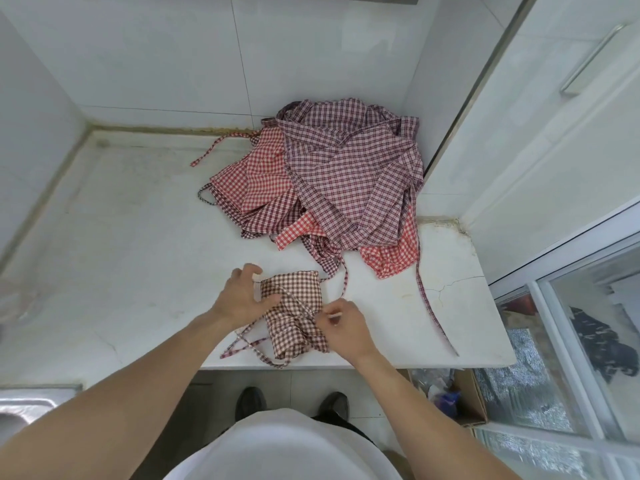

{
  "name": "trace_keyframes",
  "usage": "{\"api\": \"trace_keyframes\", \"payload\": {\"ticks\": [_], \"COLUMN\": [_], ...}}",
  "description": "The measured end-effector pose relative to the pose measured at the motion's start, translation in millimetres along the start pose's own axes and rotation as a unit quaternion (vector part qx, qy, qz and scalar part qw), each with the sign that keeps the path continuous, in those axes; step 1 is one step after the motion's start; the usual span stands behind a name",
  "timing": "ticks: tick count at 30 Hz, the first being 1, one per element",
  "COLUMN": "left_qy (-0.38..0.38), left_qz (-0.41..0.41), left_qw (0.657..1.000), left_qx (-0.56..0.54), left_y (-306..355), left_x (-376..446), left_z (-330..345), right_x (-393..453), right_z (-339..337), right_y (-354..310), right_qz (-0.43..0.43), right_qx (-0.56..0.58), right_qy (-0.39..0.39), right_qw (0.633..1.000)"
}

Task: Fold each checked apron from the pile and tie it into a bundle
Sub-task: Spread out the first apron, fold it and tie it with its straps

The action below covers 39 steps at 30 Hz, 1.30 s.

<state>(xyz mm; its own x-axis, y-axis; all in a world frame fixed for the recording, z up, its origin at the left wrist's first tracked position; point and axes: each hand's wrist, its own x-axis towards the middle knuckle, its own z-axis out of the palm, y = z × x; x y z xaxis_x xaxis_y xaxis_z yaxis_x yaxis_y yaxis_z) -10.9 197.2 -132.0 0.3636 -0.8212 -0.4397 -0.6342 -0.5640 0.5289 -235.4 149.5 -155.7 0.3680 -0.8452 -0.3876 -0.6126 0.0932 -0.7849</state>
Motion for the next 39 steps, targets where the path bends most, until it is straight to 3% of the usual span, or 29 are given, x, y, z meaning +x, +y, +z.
{"api": "trace_keyframes", "payload": {"ticks": [3,6,9,12,17,23,33,39], "left_qy": [-0.114,-0.163,-0.117,-0.088,-0.119,0.015,-0.07,-0.004], "left_qz": [-0.084,-0.073,-0.048,-0.017,0.009,0.017,0.049,0.066], "left_qw": [0.984,0.965,0.976,0.957,0.93,0.937,0.936,0.948], "left_qx": [-0.103,-0.19,-0.177,-0.276,-0.347,-0.35,-0.342,-0.311], "left_y": [-3.8,-1.1,3.4,5.9,16.1,41.1,55.0,67.3], "left_x": [-8.6,-16.5,-20.6,-25.4,-28.9,-23.9,-24.3,-22.0], "left_z": [4.5,15.0,19.8,12.5,5.0,-14.2,-38.5,-35.5], "right_x": [-4.4,-2.8,0.9,3.9,10.1,13.7,3.1,-3.4], "right_z": [3.5,5.5,7.8,2.1,-12.5,-20.6,-39.5,-36.1], "right_y": [-0.7,-9.6,-16.6,-27.6,-52.4,-71.1,-92.5,-98.6], "right_qz": [0.119,0.159,0.167,0.204,0.153,0.132,0.125,0.113], "right_qx": [0.116,0.177,0.203,0.331,0.475,0.567,0.678,0.695], "right_qy": [-0.051,-0.103,-0.113,-0.097,-0.046,-0.028,0.011,-0.045], "right_qw": [0.985,0.966,0.958,0.916,0.865,0.812,0.724,0.708]}}
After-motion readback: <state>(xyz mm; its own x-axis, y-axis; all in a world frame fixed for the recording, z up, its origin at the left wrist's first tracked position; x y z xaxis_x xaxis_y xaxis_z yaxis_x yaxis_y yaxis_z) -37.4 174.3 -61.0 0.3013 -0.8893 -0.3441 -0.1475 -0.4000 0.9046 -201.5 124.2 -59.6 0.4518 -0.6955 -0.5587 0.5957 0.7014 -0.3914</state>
